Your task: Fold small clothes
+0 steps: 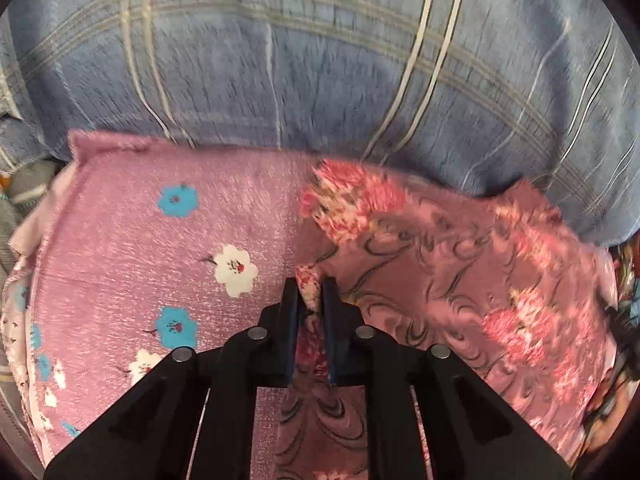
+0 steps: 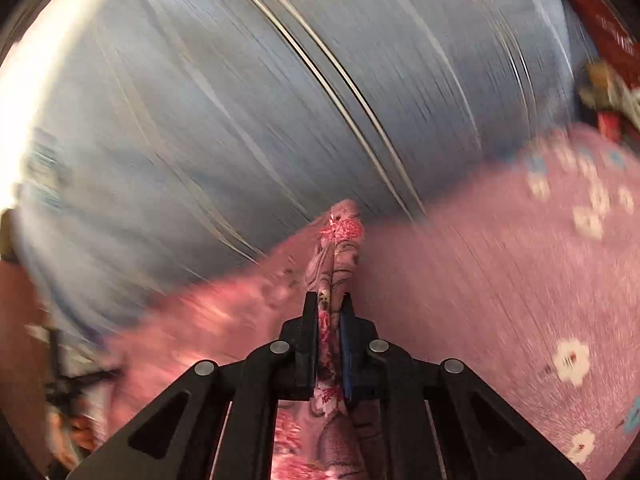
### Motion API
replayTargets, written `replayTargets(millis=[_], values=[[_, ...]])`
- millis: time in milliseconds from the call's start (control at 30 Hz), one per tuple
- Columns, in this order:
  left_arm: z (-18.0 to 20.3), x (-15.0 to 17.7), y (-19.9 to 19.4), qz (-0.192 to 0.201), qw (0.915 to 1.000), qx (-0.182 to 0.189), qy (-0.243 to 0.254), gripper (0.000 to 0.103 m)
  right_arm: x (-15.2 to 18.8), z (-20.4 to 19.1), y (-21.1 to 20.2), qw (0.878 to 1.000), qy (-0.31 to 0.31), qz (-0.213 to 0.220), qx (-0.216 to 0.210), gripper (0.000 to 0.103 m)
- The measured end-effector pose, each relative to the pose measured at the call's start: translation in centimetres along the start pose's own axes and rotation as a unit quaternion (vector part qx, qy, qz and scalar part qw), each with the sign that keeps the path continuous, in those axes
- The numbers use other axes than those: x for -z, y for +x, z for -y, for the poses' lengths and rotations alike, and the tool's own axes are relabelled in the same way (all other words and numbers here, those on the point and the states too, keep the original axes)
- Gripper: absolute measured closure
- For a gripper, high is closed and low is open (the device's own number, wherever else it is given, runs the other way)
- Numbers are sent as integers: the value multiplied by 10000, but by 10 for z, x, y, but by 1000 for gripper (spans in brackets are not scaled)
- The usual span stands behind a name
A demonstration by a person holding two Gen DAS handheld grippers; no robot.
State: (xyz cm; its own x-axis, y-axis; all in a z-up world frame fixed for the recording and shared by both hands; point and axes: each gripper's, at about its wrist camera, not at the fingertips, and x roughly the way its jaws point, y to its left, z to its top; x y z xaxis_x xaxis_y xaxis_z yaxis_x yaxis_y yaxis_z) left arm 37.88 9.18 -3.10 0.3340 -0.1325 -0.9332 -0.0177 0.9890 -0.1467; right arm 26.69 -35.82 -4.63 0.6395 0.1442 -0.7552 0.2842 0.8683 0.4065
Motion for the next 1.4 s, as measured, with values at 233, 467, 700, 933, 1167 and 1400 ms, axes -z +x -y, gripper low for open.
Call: replayTargets(millis=[233, 467, 700, 933, 1167, 1400], values=[[14, 45, -69, 491, 9932, 773, 724, 44, 33, -14, -68, 9939, -331, 850, -615, 85], [24, 106, -43, 172, 9936, 299, 1077, 37, 105, 2, -65, 9969, -374, 525, -460, 87], [-39, 90, -81, -155, 9962, 811, 261, 37, 138, -64, -106, 9902, -1098, 792, -341, 58], [-92, 96, -102, -620, 9926, 991, -338, 37, 245, -228, -72, 9290, -3642, 249, -601, 49], [-114, 92, -106, -640, 9952, 697, -258, 37, 326, -327, -43, 8514, -5222, 235, -433, 45], [-115, 84, -91, -815, 9937, 715, -273, 37, 363, -376, -5, 7724, -6194, 1136, 822, 50]])
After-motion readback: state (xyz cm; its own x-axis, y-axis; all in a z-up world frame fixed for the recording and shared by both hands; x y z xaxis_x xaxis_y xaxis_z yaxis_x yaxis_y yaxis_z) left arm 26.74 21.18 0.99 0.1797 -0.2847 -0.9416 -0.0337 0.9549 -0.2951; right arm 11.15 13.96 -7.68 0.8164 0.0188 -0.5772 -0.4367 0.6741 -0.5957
